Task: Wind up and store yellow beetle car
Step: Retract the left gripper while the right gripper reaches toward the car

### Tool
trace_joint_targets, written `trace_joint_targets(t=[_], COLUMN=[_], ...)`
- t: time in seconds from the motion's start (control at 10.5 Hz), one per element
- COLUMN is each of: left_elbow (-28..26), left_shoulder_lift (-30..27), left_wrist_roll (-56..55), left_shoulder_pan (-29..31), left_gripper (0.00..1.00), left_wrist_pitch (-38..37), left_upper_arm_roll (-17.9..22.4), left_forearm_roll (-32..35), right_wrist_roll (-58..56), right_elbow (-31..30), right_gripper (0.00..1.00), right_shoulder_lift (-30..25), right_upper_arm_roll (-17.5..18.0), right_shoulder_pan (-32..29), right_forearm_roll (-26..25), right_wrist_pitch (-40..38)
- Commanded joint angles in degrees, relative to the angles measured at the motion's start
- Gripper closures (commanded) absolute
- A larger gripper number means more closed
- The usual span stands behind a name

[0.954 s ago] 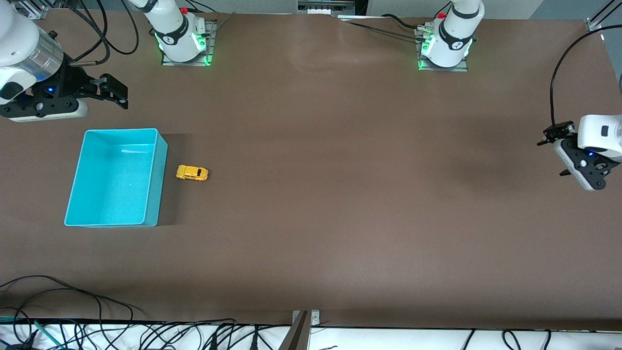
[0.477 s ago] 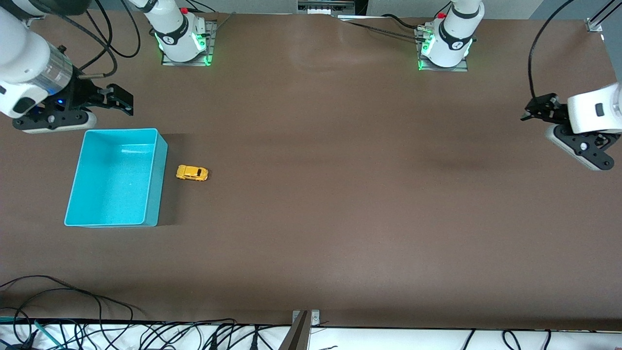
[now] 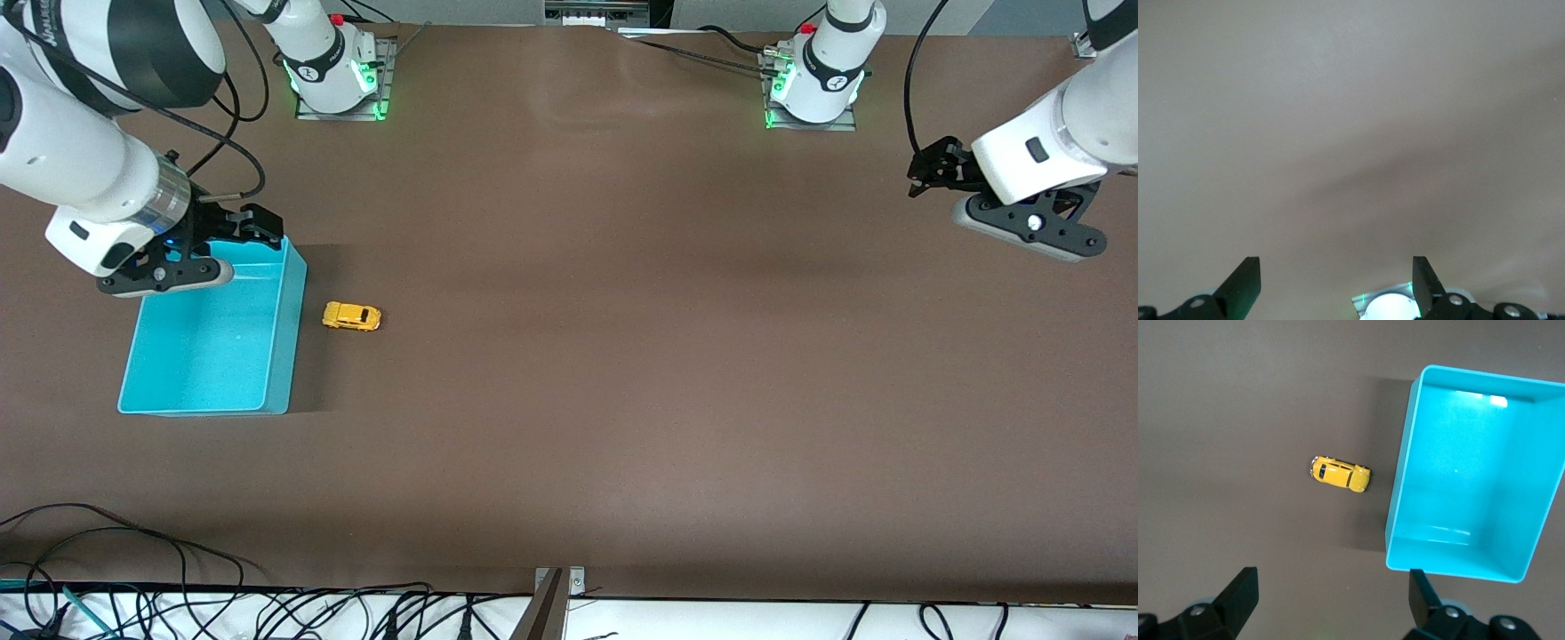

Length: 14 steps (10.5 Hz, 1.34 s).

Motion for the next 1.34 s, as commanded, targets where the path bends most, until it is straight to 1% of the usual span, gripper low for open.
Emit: trace_joint_targets(t=[0.0, 0.1, 0.19, 0.38, 0.48, 0.57, 0.67, 0.76, 0.86, 0.95, 1.05, 1.24], left_elbow=[-10.89, -11.37, -11.9, -13.13, -12.96, -12.87, -12.61, -12.35, -12.17, -11.82, -11.38, -10.94], left_shoulder_lift=[-6.62, -6.91, -7.78, -9.37, -9.37, -9.29, -9.29, -9.02, -9.02, -9.02, -8.85, -8.76], left_wrist_roll=[-0.53, -0.45, -0.53, -0.71, -2.71, -7.17, -8.87, -9.06, -8.97, -8.97, -9.06, -9.06], left_shoulder_pan=[-2.34, -2.97, -2.98, -2.98, -3.06, -3.33, -4.02, -5.68, -7.35, -7.63, -7.63, -7.37], left_gripper=[0.0, 0.0, 0.0, 0.0, 0.0, 0.0, 0.0, 0.0, 0.0, 0.0, 0.0, 0.0], left_wrist_pitch=[12.21, 13.22, 13.14, 12.7, 12.7, 12.62, 12.61, 12.61, 12.44, 11.83, 11.48, 10.33], left_upper_arm_roll=[5.03, 6.26, 6.36, 6.54, 6.54, 6.63, 7.5, 8.64, 11.17, 11.29, 11.29, 11.2], left_forearm_roll=[-0.85, -0.94, -0.85, -1.03, -1.29, -4.08, -4.54, -4.28, -4.19, -4.11, -4.02, -3.84], right_wrist_roll=[-1.77, -3.96, -5.02, -5.56, -5.56, -5.65, -5.74, -8.17, -13.85, -20.7, -28.08, -43.45], right_elbow=[-0.54, -2.2, -4.83, -8.61, -10.72, -14.13, -16.78, -19.68, -21.97, -22.43, -23.39, -23.84], right_gripper=[0.0, 0.0, 0.0, 0.0, 0.0, 0.0, 0.0, 0.0, 0.0, 0.0, 0.0, 0.0], right_shoulder_lift=[1.49, 1.32, 1.06, 0.88, 1.23, 1.32, 1.41, 2.02, 2.55, 4.29, 4.83, 6.93], right_upper_arm_roll=[-0.11, -0.02, -0.02, 1.38, 2.34, 3.75, 5.24, 7.17, 8.41, 8.5, 9.03, 9.47], right_shoulder_pan=[0.06, 0.06, -0.2, -0.73, -1.26, -2.04, -3.18, -4.15, -5.12, -5.56, -6.52, -8.9], right_forearm_roll=[0.16, 0.25, 0.25, 0.34, 0.25, 0.25, 0.25, 0.16, 0.16, 0.08, 0.08, 0.08], right_wrist_pitch=[2.66, 4.76, 7.91, 12.49, 15.73, 20.47, 24.17, 28.64, 32.86, 35.25, 36.67, 37.38])
